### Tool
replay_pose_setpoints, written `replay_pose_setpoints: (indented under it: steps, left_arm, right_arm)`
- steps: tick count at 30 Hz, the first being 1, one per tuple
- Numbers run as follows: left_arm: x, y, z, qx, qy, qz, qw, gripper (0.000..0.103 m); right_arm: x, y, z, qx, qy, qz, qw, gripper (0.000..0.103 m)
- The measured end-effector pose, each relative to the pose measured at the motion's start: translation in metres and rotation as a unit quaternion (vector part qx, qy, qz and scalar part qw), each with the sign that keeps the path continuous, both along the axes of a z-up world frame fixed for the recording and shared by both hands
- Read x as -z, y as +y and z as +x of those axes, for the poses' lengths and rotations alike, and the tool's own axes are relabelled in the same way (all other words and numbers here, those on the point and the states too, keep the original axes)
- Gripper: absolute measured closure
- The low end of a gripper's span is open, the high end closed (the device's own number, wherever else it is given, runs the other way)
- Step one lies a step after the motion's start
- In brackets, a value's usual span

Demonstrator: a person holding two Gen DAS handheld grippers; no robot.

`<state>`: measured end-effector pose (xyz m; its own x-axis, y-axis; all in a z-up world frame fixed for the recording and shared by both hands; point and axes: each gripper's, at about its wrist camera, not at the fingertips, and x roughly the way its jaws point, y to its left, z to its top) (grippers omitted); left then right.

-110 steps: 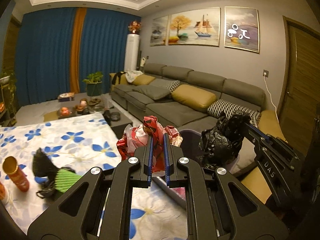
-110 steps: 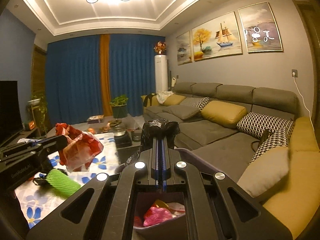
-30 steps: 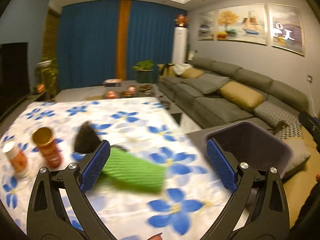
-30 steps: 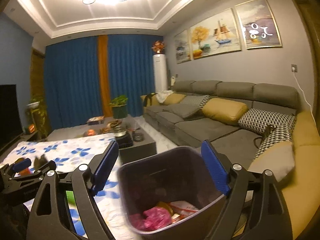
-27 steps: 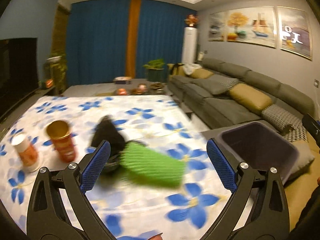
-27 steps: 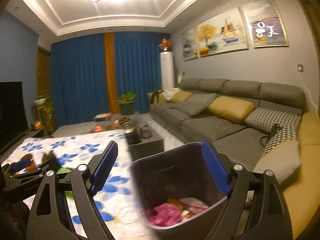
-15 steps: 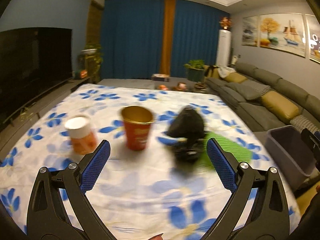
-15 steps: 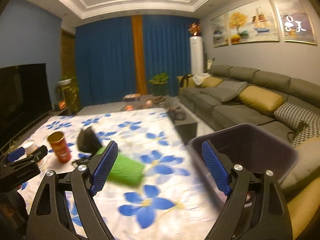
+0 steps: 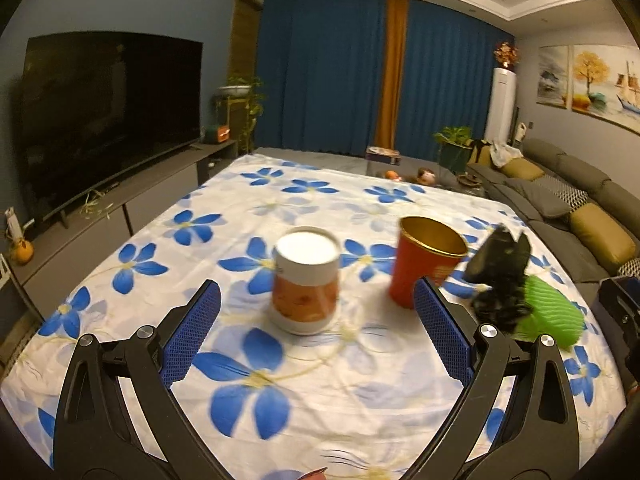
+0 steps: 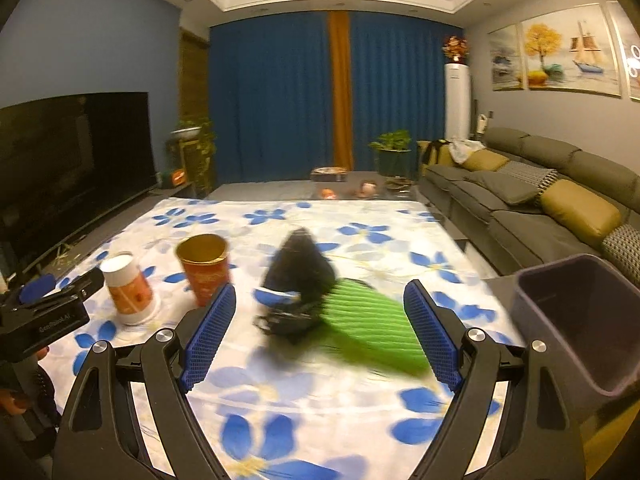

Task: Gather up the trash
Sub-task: 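Move both tools back over the remaining trash on the table, then grasp the white paper cup with the left tool while the right tool grasps the red paper cup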

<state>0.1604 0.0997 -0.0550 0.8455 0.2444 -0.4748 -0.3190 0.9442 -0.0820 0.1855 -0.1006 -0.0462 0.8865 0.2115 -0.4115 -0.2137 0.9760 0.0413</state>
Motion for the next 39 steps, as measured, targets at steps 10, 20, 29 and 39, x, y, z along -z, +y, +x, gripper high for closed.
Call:
replay_pose_setpoints:
  steps: [10, 20, 29, 39]
  left_arm:
    - [0.01, 0.02, 0.035, 0.012, 0.013, -0.003, 0.9998, 0.008]
    - [0.025, 0.033, 0.072, 0.031, 0.037, -0.015, 0.9987, 0.011]
    - [0.038, 0.049, 0.084, 0.039, 0.054, -0.056, 0.9962, 0.032]
    - [0.041, 0.047, 0.087, 0.056, 0.057, -0.058, 0.9951, 0.045]
  right_arm:
    - [0.003, 0.051, 0.03, -0.038, 0.013, -0.002, 0.999, 0.02]
    - [0.012, 0.093, 0.062, -0.069, 0.023, -0.006, 0.997, 0.02]
    - [0.017, 0.106, 0.089, -0.067, 0.032, -0.009, 0.997, 0.02]
    - [0.024, 0.103, 0.117, -0.059, 0.055, -0.008, 0.997, 0.038]
